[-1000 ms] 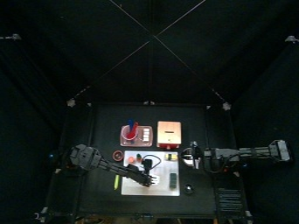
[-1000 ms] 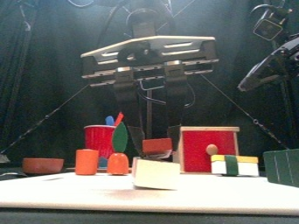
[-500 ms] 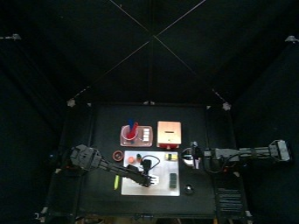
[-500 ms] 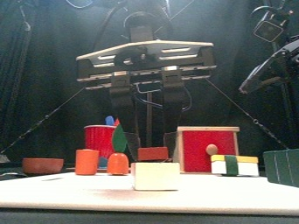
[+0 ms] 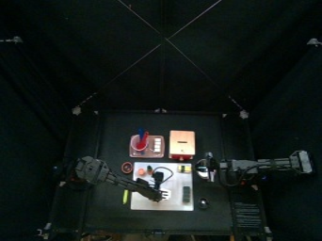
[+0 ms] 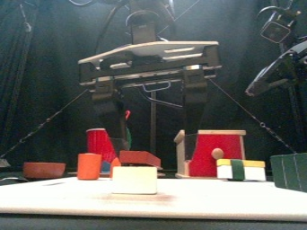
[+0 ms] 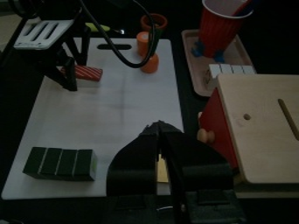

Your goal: Put salmon onto rice

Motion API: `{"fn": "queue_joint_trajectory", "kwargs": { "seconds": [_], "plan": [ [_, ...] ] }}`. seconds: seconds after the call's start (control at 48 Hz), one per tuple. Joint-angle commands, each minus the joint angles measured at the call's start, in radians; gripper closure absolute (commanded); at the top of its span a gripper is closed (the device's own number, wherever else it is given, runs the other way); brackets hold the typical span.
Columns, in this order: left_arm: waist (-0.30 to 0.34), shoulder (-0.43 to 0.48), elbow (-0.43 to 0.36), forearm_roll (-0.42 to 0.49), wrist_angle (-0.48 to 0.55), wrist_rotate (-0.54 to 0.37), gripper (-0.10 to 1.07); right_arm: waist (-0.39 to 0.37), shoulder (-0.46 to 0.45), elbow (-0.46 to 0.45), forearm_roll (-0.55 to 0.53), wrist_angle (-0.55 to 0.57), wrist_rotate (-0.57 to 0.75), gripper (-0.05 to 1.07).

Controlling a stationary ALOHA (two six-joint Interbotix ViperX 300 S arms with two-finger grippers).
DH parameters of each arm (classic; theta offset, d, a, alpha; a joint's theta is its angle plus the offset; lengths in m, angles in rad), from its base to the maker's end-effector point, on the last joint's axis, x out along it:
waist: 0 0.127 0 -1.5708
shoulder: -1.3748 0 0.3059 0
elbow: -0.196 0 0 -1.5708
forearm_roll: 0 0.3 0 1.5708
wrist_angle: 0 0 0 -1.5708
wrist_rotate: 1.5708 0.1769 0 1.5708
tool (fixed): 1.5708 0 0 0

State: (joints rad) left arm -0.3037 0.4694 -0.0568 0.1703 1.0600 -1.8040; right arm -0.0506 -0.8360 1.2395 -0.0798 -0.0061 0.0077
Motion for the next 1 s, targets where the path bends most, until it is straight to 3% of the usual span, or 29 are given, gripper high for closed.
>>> {"fn": "queue_joint_trajectory", "kwargs": {
  "seconds": [0.0,0.354,0.542,0.667,0.792,0.979],
  "plan": [
    [0.003,-0.048,-0.035,0.023,0.003,0.003,0.03,-0.002,0.005,-0.015,0.005,-0.003,0.002,0.99],
    [-0.008,-0.084,-0.043,0.034,0.060,0.015,0.03,-0.002,0.005,-0.012,0.020,-0.003,0.002,0.99],
    [-0.011,-0.117,-0.046,0.087,0.098,0.066,0.03,-0.002,0.005,-0.012,0.021,-0.003,0.003,0.99],
    [-0.011,-0.152,-0.055,0.160,0.087,0.161,0.03,-0.002,0.005,-0.015,0.032,-0.002,0.003,0.99],
    [-0.014,-0.198,-0.049,0.169,0.086,0.275,0.03,0.000,0.003,-0.021,0.057,-0.002,0.003,0.99],
    [-0.020,-0.273,-0.009,0.244,0.081,0.445,0.03,0.025,0.000,-0.060,0.153,0.008,0.003,0.99]
  ]
}}
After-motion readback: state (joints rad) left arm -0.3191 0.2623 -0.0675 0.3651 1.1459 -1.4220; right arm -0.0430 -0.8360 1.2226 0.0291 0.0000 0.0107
